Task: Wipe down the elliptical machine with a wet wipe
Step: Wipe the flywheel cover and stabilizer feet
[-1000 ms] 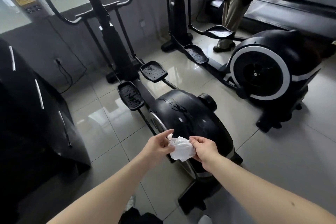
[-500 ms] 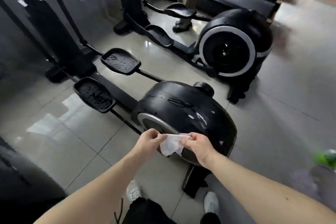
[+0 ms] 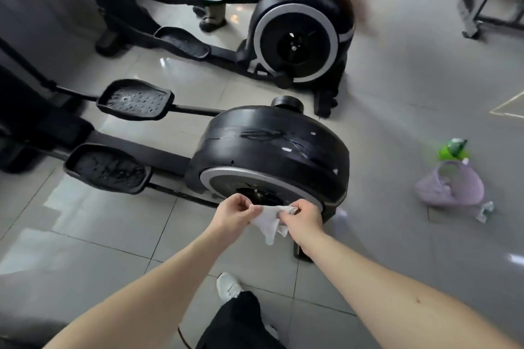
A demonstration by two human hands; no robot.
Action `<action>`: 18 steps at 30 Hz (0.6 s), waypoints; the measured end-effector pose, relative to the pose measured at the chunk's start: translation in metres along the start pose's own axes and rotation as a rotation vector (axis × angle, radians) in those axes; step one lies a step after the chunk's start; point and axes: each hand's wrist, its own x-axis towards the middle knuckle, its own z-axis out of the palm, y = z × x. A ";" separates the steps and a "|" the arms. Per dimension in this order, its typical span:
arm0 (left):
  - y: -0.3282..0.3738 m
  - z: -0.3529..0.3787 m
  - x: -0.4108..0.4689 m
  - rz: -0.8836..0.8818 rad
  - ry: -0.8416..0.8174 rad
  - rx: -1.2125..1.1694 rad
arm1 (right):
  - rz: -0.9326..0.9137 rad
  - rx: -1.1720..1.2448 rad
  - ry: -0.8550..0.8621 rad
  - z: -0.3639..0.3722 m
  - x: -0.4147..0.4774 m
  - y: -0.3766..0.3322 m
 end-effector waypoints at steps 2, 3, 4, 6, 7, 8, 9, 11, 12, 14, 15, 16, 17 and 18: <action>0.000 0.004 -0.009 0.024 -0.022 0.047 | -0.004 0.030 0.086 0.006 -0.009 0.009; -0.001 0.007 -0.014 0.041 -0.028 0.073 | -0.008 0.081 0.107 0.009 -0.014 0.014; -0.002 0.009 -0.018 0.055 -0.031 0.092 | -0.009 0.142 0.114 0.012 -0.017 0.020; -0.005 0.016 -0.030 0.074 -0.035 0.127 | -0.012 0.233 0.077 0.018 -0.026 0.031; -0.007 0.020 -0.035 0.080 -0.042 0.156 | -0.015 0.275 0.051 0.021 -0.031 0.037; -0.008 0.024 -0.042 0.083 -0.055 0.184 | -0.019 0.330 0.031 0.023 -0.038 0.044; -0.009 0.027 -0.049 0.082 -0.073 0.194 | -0.019 0.381 0.004 0.023 -0.046 0.049; -0.011 0.033 -0.060 0.061 -0.130 0.170 | -0.017 0.475 -0.032 0.023 -0.062 0.058; -0.013 0.036 -0.064 0.042 -0.164 0.149 | 0.000 0.515 -0.040 0.023 -0.067 0.063; -0.019 0.039 -0.062 0.009 -0.212 0.122 | 0.039 0.564 -0.034 0.028 -0.068 0.072; -0.023 0.039 -0.059 0.003 -0.223 0.127 | 0.057 0.570 -0.021 0.033 -0.065 0.077; -0.027 0.038 -0.055 0.001 -0.224 0.147 | 0.075 0.572 -0.007 0.039 -0.061 0.082; -0.032 0.037 -0.048 0.011 -0.214 0.176 | 0.099 0.572 0.015 0.045 -0.056 0.086; -0.037 0.036 -0.040 0.024 -0.206 0.206 | 0.132 0.568 0.059 0.051 -0.048 0.090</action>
